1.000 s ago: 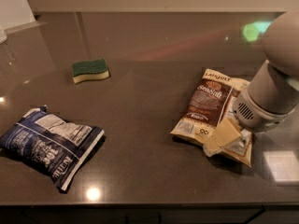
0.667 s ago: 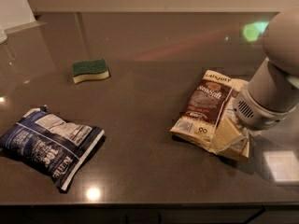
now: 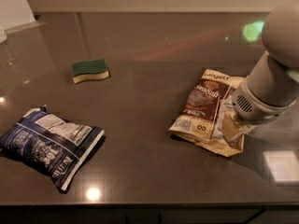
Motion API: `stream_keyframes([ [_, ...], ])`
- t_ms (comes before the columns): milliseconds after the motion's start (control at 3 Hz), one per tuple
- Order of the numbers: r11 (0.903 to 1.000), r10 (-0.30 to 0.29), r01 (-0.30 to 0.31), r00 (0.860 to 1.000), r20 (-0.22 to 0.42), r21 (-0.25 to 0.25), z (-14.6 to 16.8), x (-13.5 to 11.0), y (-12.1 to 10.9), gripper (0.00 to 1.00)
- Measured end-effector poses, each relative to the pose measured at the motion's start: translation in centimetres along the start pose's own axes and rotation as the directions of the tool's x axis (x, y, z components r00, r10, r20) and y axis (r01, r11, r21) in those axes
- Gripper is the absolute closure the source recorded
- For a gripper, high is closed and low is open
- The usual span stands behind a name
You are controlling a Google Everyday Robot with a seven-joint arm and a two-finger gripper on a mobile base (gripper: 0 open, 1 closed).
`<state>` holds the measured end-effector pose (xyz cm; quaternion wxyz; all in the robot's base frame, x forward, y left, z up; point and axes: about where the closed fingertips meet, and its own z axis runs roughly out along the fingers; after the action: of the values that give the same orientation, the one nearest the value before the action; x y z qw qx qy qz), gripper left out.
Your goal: Move brown chip bag near blue chip bag
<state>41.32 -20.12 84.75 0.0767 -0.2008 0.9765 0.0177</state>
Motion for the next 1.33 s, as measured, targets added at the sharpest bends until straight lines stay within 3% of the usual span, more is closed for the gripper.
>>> stream_keyframes([
  [333, 0.9983, -0.057, 0.057, 0.997, 0.045, -0.007, -1.3, -2.0, 1.3, 1.00],
  [667, 0.9890, -0.144, 0.146, 0.985, 0.091, -0.023, -2.6, -4.7, 3.8, 1.00],
  [1000, 0.9668, -0.243, 0.251, 0.961, 0.130, -0.050, -3.5, -7.5, 7.0, 1.00],
  [1333, 0.9328, -0.335, 0.351, 0.929, 0.158, -0.082, -3.7, -9.5, 10.4, 1.00],
])
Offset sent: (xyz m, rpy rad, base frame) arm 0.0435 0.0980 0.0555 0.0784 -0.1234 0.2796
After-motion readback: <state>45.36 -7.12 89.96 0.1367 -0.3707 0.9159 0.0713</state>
